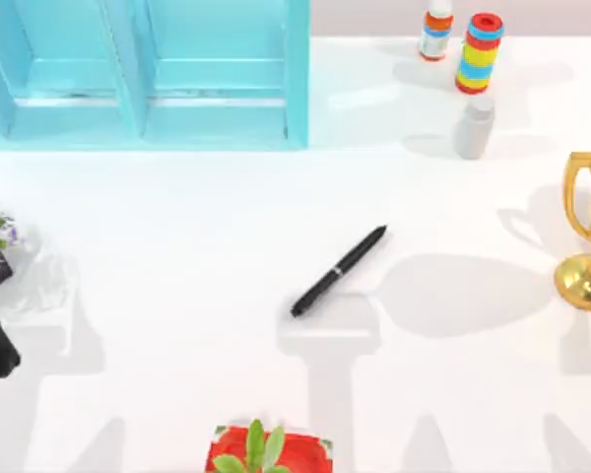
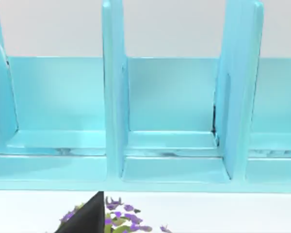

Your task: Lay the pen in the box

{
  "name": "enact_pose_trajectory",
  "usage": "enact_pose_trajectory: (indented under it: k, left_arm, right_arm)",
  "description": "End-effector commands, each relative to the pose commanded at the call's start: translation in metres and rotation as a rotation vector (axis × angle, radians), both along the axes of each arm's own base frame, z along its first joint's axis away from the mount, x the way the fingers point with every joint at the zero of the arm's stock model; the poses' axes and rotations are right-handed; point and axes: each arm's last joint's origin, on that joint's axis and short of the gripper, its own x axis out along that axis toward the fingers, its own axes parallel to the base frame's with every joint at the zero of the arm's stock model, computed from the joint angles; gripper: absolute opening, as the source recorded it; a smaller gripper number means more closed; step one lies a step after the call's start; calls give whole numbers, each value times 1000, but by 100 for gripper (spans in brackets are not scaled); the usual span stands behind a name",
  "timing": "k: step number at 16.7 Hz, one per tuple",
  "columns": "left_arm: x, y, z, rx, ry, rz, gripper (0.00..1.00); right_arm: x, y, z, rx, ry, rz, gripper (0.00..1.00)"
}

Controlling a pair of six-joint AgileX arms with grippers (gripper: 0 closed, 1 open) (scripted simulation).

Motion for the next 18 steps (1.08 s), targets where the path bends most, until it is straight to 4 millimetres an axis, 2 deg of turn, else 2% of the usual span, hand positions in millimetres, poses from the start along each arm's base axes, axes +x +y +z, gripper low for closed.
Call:
enact_pose_trajectory:
  k: [3, 5, 10, 14, 16, 18]
  left_arm:
    - [0, 0, 0, 0, 0, 0, 100]
    - [0, 0, 0, 0, 0, 0, 100]
    - [0, 0, 0, 0, 0, 0, 100]
    - [0, 0, 0, 0, 0, 0, 100]
    - [0, 0, 0, 0, 0, 0, 100]
    - [0, 0, 0, 0, 0, 0, 100]
  right_arm:
    - [0, 1, 2, 9, 5, 6, 100]
    - [1, 4, 10, 57, 30, 37, 100]
    - [17, 23, 49, 286, 211, 174, 100]
    - [53, 56, 80, 504, 480, 248, 100]
    - [79, 78, 87, 605, 637, 238, 100]
    - [108, 104, 85, 692, 795, 194, 100]
